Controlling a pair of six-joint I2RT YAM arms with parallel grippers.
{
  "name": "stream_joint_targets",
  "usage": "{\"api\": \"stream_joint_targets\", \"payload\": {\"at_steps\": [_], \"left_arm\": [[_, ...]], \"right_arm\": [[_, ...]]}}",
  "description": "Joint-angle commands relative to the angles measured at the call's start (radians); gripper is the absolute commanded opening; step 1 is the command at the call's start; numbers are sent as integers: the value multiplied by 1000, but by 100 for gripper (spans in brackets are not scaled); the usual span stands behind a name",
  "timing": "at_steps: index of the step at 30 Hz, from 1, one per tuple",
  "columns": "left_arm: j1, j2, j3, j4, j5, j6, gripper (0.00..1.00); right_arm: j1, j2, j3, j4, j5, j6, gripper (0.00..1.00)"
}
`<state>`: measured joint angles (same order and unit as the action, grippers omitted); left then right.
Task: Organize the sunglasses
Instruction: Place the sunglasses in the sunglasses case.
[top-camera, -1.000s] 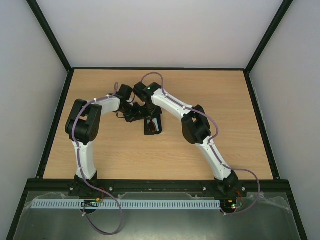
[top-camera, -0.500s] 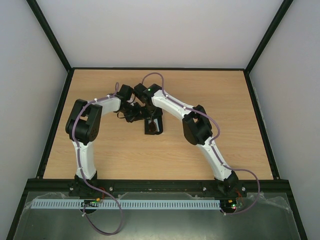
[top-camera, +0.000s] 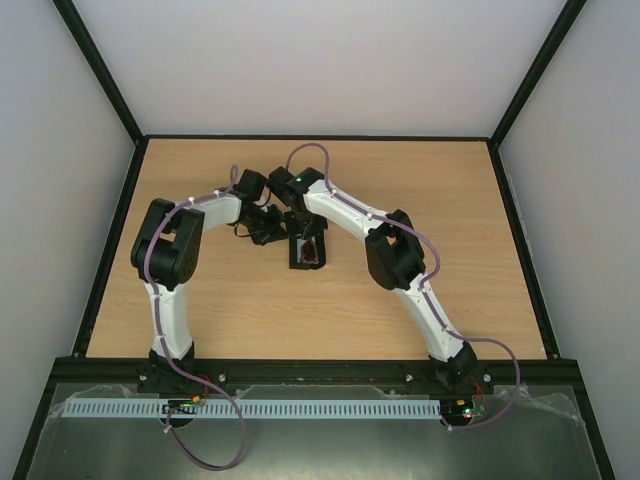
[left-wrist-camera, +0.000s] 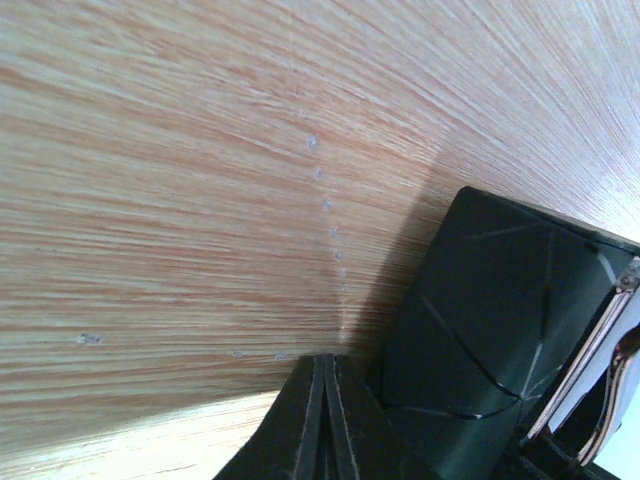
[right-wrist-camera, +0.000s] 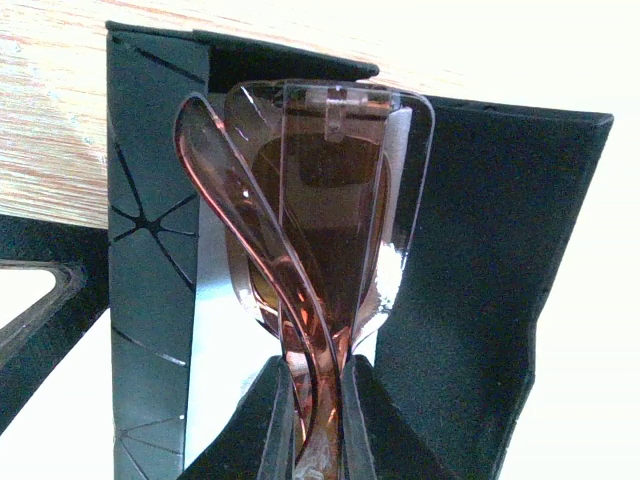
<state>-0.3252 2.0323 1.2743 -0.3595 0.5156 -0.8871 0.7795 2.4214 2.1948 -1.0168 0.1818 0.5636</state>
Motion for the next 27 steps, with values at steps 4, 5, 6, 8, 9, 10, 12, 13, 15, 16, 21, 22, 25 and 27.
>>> {"api": "stream_joint_targets", "payload": {"at_steps": [4,5,6,8,9,10,12,13,15,16,21,22,25,27], "left_arm": [[-13,-11,-22,-26,-10,-10,2],[-13,-11,-22,-26,-10,-10,2],[-13,-11,-22,-27,-10,-11,2],[-14,-13,-23,-25,-10,-12,2],[-14,-13,-23,-25,-9,-13,2],[-14,-12,-23,-24,-8,-13,2],[-16,-15,-24,-21,-9,-15,2],[-16,-16,-25,-20,-9,-15,2],[-16,-19,-32,-14,-7,-20,2],[-15,-20,-35,-10,-5,-22,2],[-18,-24,-42,2,-1,-30,2],[-19,-25,-42,2,-2,-30,2],[-19,-29,-47,4,-1,-30,2],[-18,-30,-48,5,-2,-31,2]], "right_arm": [[7,-26,-1,-79,-8,24,1],[6,-23,-2,-82,-6,25,1],[6,-22,1,-90,-5,27,1],[7,-14,13,-106,-6,28,1],[7,-10,21,-115,-7,28,2],[6,-6,26,-121,-6,28,3],[7,-5,29,-129,2,33,3],[7,-8,29,-135,12,40,3],[6,-18,20,-136,32,50,3],[6,-24,15,-135,40,51,3],[7,-14,32,-146,25,55,27],[7,-15,37,-145,23,56,29],[7,-13,68,-147,23,51,36],[7,-9,102,-157,29,49,37]]}}
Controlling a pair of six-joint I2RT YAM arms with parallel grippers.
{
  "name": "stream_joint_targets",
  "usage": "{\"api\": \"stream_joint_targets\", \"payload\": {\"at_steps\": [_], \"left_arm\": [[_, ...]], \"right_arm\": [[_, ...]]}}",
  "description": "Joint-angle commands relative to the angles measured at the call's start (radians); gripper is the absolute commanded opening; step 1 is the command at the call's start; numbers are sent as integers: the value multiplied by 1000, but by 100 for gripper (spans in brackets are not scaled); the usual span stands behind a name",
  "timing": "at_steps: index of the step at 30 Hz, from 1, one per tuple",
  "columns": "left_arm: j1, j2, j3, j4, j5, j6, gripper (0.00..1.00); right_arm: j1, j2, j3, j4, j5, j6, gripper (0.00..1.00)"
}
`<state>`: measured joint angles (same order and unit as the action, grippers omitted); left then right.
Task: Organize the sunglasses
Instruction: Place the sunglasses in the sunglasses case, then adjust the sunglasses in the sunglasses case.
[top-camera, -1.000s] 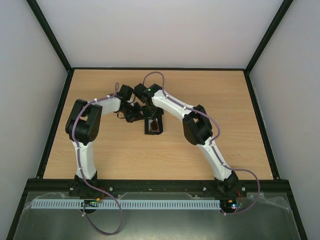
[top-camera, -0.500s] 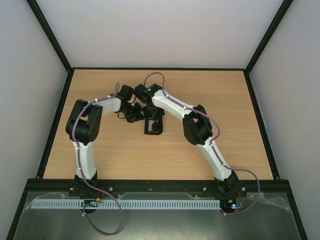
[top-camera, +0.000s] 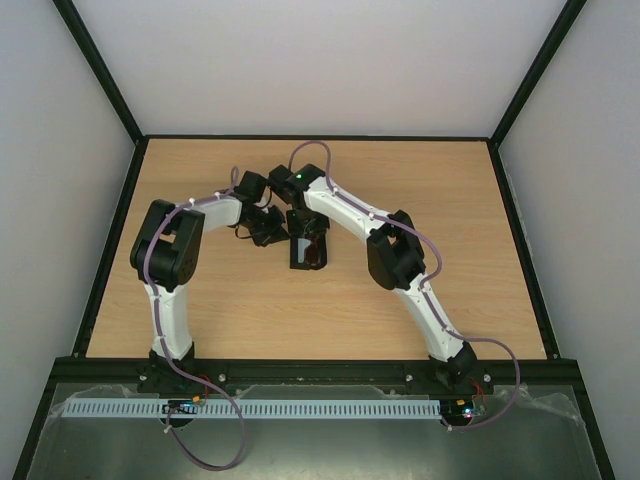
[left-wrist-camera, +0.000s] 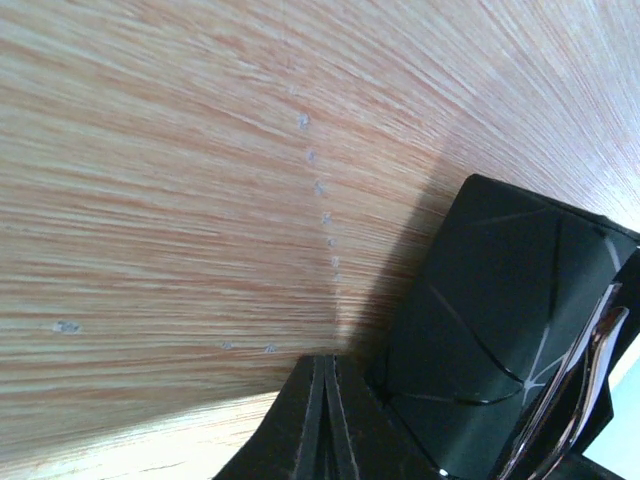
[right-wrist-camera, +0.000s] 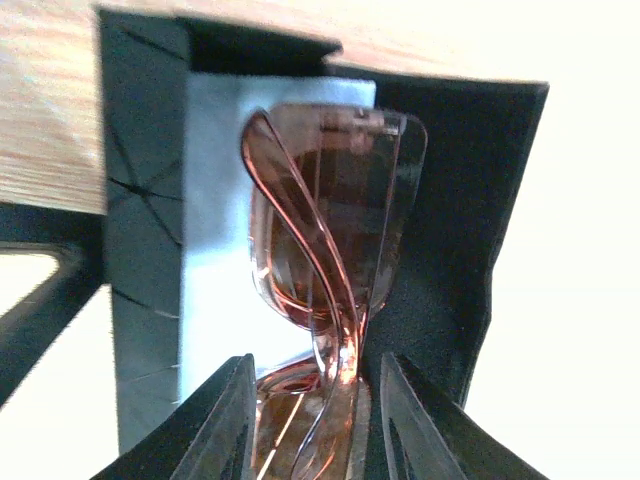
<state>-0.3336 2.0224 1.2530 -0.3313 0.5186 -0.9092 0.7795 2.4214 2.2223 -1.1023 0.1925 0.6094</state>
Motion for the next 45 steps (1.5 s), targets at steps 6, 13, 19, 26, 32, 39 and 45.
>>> {"api": "stream_joint_targets", "payload": {"at_steps": [6,13,19,26,32,39,45], "left_arm": [[-12,-24,-35,-16,-3,-13,2],[-12,-27,-38,-15,-4,-14,2],[-12,-22,-31,-18,-5,-13,2],[-11,-13,-26,-21,-4,-14,2],[-10,-6,-24,-21,-4,-11,2],[-11,3,-23,-21,-3,-10,2],[-12,5,-24,-20,0,-8,2]], "right_arm": [[7,-5,89,-78,24,4,33],[2,17,86,-115,53,12,32],[-1,39,79,-118,39,8,31],[-1,64,80,-104,19,7,22],[-1,70,73,-101,14,7,22],[-1,74,73,-86,-8,7,11],[-1,81,78,-72,-42,11,6]]}}
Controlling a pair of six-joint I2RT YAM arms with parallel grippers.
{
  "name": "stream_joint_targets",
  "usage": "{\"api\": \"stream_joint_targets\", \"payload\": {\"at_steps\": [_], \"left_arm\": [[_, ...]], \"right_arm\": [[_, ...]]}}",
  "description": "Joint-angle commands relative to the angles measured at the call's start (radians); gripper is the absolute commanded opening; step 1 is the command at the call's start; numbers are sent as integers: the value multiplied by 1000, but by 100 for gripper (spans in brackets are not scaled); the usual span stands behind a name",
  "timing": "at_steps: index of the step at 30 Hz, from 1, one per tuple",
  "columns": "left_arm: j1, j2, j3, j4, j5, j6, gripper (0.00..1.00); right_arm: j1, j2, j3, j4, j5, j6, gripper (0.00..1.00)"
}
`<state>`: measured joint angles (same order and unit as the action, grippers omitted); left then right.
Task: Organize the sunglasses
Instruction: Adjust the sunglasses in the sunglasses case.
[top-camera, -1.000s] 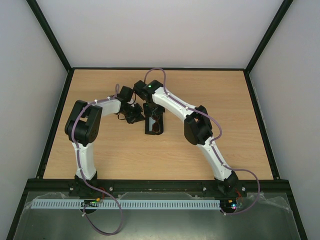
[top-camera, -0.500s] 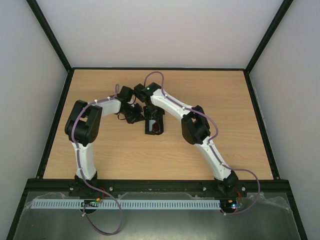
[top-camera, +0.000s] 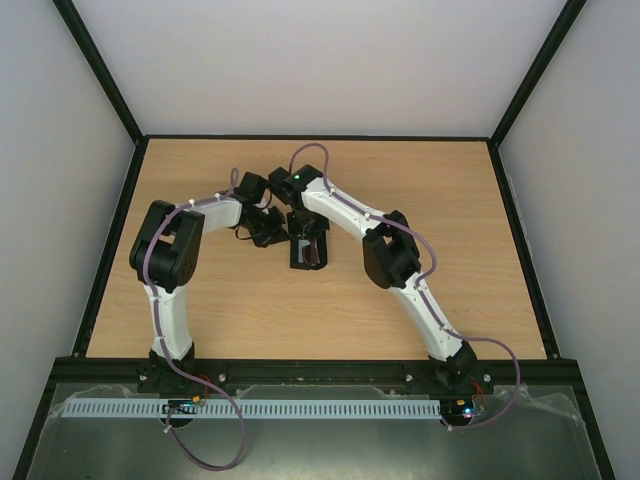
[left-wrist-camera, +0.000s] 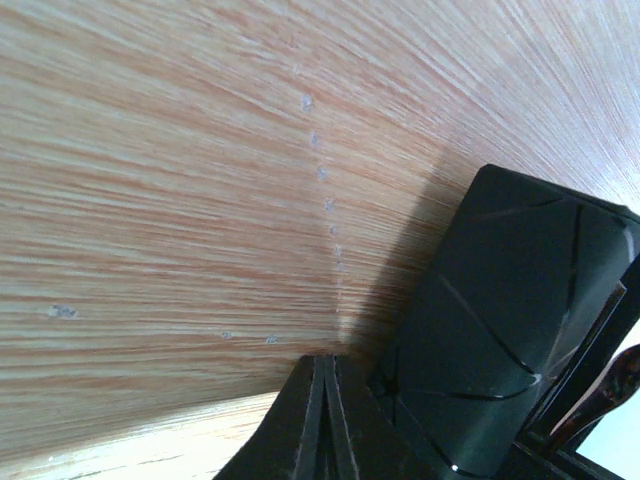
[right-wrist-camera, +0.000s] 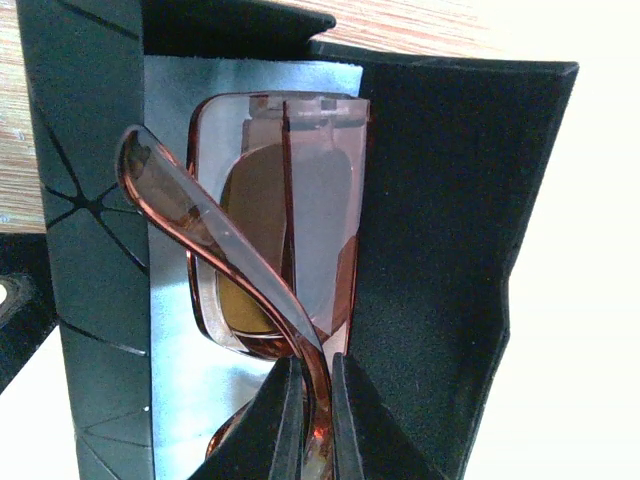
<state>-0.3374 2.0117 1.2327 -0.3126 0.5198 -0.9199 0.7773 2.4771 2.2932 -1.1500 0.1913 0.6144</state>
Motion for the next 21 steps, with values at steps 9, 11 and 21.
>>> {"api": "stream_joint_targets", "payload": {"at_steps": [9,11,21], "left_arm": [[-11,15,-6,-39,-2,3,2],[-12,12,-8,-40,-2,4,2],[-14,10,-16,-37,-3,4,2]], "right_arm": [[7,32,20,-21,-54,12,5],[10,34,27,-22,-58,14,6],[12,33,40,-25,-72,13,29]]}}
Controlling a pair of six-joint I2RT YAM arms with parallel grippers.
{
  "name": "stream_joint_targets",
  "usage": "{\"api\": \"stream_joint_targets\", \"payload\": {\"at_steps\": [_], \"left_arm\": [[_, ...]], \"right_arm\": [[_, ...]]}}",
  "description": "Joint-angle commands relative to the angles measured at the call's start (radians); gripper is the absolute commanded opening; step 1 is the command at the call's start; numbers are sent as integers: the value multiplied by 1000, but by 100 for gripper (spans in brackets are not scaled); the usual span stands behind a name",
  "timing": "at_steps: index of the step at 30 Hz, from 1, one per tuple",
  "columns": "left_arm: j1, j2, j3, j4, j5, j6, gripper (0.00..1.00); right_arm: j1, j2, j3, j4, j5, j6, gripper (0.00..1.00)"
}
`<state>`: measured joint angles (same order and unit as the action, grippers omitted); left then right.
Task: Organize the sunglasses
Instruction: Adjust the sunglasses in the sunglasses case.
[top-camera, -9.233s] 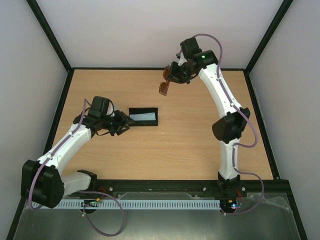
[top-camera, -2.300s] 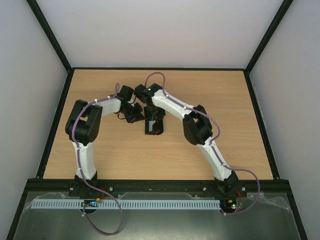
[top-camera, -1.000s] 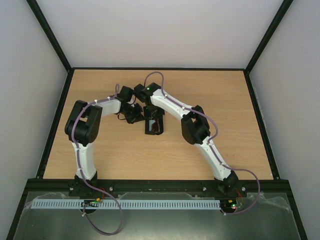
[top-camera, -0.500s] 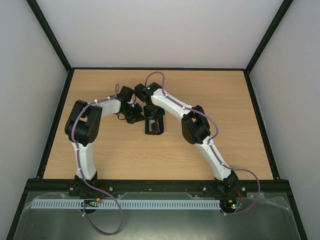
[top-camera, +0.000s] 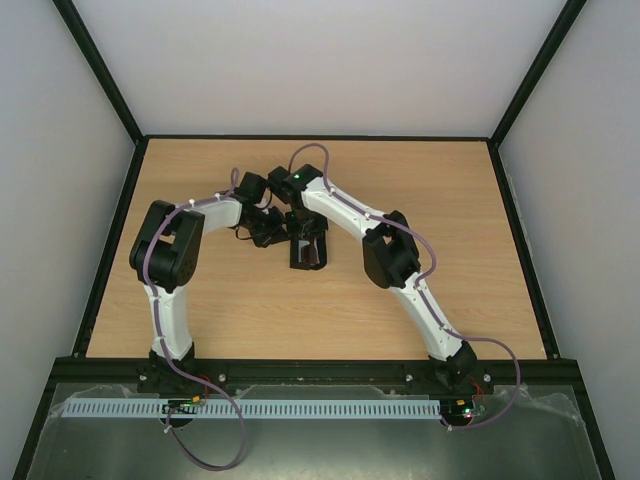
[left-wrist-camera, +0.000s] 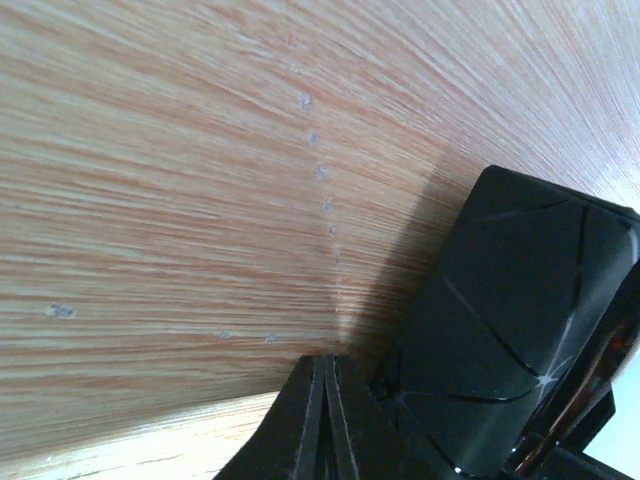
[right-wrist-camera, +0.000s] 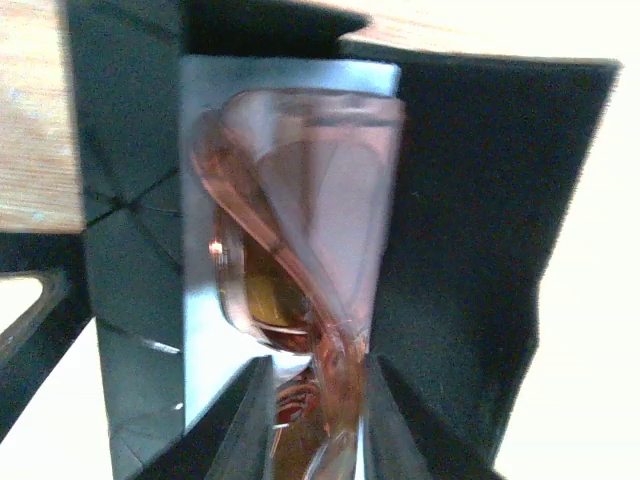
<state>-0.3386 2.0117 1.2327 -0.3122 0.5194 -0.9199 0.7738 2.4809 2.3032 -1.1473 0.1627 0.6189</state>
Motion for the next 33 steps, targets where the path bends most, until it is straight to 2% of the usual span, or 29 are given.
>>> {"api": "stream_joint_targets", "payload": {"at_steps": [1,15,18,23,25,29,33], "left_arm": [[-13,10,-16,-36,-2,4,2],[-1,-1,-45,-42,-12,13,2],[10,-22,-58,-44,-12,12,12],[34,-62,-70,-72,-20,28,42],[48,-83,-90,-76,-23,31,47],[69,-115,-125,-76,-25,38,44],[67,-125,-147,-60,-13,33,23]], "right_arm": [[17,25,33,-29,-38,9,30],[-15,-101,39,-9,6,11,37],[-32,-95,36,-19,9,12,36],[-47,-85,30,-37,25,11,19],[-52,-94,21,-30,29,8,16],[-63,-104,12,0,-22,5,17],[-62,-93,15,7,-66,11,9]]}}
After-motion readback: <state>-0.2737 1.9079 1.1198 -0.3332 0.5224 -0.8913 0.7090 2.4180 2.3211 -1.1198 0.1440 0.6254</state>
